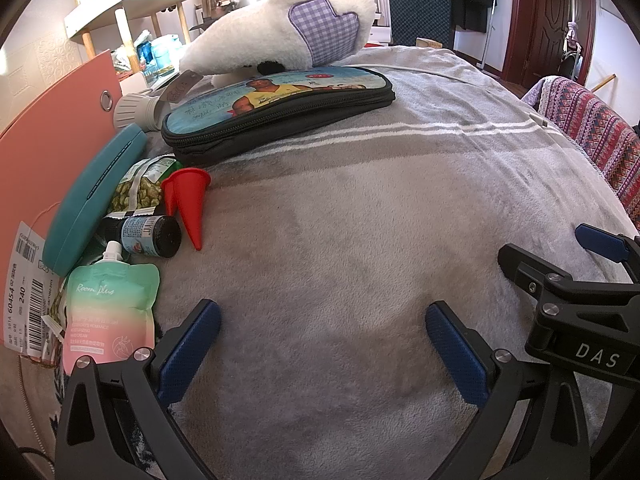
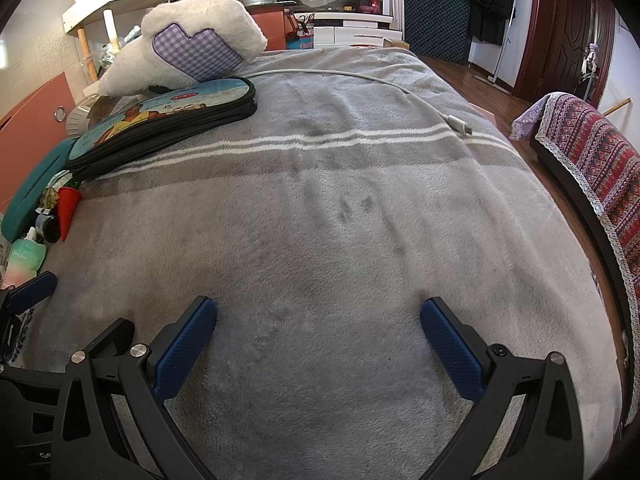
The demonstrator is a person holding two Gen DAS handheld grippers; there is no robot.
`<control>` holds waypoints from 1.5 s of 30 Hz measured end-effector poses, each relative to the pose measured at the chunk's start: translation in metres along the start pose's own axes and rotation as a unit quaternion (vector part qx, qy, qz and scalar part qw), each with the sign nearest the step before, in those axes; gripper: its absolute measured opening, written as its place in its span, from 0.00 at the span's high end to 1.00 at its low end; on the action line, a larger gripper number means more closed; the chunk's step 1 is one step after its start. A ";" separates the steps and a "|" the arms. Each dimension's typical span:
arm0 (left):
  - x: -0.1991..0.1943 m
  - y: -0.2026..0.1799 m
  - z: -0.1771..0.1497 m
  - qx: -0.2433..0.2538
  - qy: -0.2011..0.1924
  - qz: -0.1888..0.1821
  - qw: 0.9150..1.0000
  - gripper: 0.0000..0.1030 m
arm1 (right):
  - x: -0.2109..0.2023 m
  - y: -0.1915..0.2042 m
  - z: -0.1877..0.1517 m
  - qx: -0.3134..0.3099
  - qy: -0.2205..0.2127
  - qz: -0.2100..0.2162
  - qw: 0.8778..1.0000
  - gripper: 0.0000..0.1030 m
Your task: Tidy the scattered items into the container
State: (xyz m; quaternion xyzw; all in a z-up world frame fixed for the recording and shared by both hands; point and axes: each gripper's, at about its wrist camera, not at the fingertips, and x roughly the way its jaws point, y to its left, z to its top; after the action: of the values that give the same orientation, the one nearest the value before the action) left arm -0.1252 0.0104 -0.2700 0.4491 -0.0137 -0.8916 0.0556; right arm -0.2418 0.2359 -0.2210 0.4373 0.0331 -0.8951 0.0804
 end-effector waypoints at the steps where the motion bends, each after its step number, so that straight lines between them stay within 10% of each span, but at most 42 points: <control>1: 0.000 0.000 0.000 0.000 0.000 0.000 1.000 0.00 | 0.000 0.000 0.000 0.000 0.000 0.000 1.000 0.00; 45: -0.001 0.001 -0.002 -0.001 0.000 0.001 1.000 0.00 | -0.001 0.000 0.000 -0.002 0.000 0.002 1.000 0.00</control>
State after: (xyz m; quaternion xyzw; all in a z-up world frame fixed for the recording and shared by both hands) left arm -0.1235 0.0094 -0.2705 0.4489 -0.0129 -0.8917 0.0568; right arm -0.2411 0.2365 -0.2206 0.4371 0.0342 -0.8949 0.0826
